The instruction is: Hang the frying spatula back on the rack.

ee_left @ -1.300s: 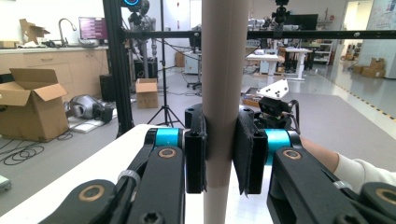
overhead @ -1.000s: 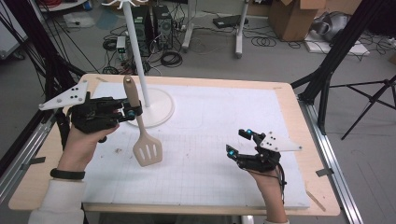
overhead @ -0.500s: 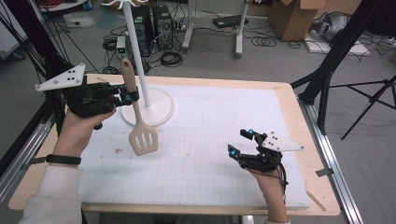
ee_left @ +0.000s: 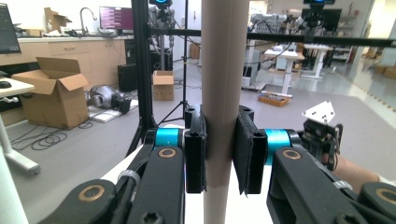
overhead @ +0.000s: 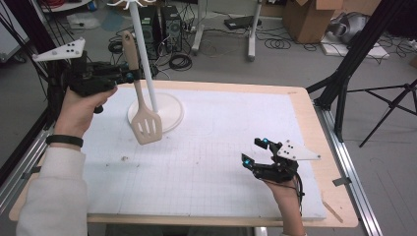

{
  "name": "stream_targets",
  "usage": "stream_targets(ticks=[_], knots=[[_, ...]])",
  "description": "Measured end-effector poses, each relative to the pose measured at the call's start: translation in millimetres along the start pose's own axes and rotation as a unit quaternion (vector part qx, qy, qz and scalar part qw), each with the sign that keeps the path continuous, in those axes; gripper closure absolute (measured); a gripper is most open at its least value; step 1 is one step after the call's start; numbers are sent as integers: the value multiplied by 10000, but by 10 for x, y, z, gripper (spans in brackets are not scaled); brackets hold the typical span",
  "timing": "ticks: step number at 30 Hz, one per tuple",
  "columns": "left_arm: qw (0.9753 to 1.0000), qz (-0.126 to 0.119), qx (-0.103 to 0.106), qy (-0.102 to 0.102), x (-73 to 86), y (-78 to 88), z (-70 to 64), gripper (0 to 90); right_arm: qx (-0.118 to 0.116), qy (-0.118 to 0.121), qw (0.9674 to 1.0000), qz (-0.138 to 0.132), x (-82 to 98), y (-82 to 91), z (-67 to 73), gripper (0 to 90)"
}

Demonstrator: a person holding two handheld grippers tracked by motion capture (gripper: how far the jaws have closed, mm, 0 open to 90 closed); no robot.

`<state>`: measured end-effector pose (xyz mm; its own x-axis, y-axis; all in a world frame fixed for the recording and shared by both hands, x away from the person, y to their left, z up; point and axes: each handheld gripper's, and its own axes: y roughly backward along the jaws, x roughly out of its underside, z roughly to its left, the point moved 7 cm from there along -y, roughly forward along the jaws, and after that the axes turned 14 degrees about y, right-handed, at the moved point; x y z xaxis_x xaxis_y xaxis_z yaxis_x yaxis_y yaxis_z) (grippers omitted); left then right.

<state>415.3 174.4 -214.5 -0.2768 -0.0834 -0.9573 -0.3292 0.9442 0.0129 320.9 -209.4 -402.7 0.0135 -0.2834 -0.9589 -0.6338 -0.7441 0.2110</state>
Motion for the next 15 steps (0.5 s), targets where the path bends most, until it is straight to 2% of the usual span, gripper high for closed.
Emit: stream_targets(ticks=[6,10,15], knots=[[9998,6,-114,189,-139,25,189,759,13,-52,10000,-28,12,50,-2,254],[9996,20,-90,248,-230,37,253,759,34,-74,10000,-6,36,70,-8,254],[9994,38,-86,341,-269,23,333,759,34,-117,9999,1,60,83,-12,254]])
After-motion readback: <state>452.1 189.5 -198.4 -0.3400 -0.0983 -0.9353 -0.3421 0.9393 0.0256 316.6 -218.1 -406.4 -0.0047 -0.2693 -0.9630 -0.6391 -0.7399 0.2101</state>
